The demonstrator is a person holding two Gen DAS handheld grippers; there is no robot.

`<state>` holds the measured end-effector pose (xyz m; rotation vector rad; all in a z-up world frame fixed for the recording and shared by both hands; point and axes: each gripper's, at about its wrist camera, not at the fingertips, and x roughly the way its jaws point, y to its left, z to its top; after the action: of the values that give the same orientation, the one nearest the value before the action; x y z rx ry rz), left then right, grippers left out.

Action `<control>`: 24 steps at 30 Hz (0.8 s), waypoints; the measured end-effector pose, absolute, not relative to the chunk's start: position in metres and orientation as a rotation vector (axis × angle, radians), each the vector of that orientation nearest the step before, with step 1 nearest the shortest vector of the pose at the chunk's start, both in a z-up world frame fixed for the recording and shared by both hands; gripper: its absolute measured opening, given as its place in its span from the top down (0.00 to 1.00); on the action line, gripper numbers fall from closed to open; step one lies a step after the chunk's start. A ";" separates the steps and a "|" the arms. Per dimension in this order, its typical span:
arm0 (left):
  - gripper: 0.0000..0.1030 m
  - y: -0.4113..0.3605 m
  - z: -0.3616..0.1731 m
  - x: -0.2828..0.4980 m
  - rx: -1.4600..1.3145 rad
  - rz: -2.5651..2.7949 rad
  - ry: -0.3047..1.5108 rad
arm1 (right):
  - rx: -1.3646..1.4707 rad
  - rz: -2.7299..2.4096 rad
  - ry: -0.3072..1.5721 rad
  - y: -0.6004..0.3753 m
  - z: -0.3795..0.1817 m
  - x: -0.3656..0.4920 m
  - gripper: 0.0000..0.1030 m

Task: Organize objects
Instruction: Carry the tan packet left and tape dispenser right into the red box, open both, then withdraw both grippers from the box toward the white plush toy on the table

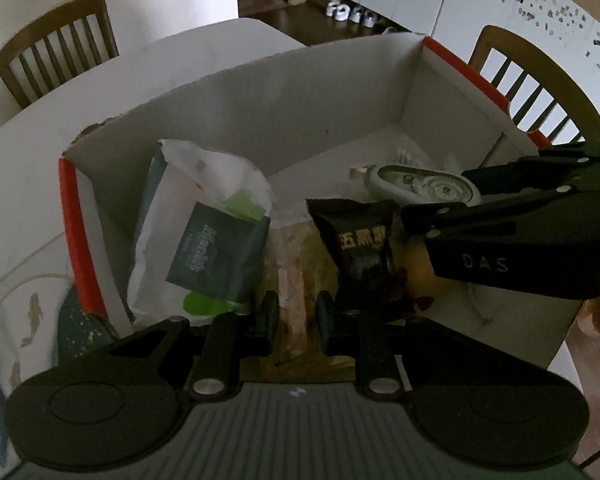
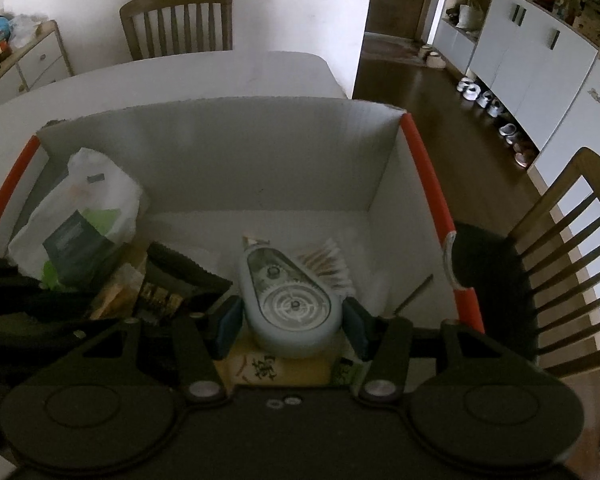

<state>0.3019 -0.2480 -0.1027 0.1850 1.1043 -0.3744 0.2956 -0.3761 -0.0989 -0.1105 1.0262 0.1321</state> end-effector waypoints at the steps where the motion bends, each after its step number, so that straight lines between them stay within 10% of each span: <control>1: 0.81 -0.247 -0.102 0.303 0.184 -0.374 1.108 | -0.114 0.135 1.026 -0.376 -0.099 0.295 0.47; 24: 0.77 -0.229 -0.071 0.282 0.103 -0.414 1.013 | -0.061 0.214 0.927 -0.385 -0.049 0.258 0.31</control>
<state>0.2823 -0.2291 -0.0706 0.1033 1.0125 -0.4136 0.2578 -0.3847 -0.0492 -0.0605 0.9265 0.2142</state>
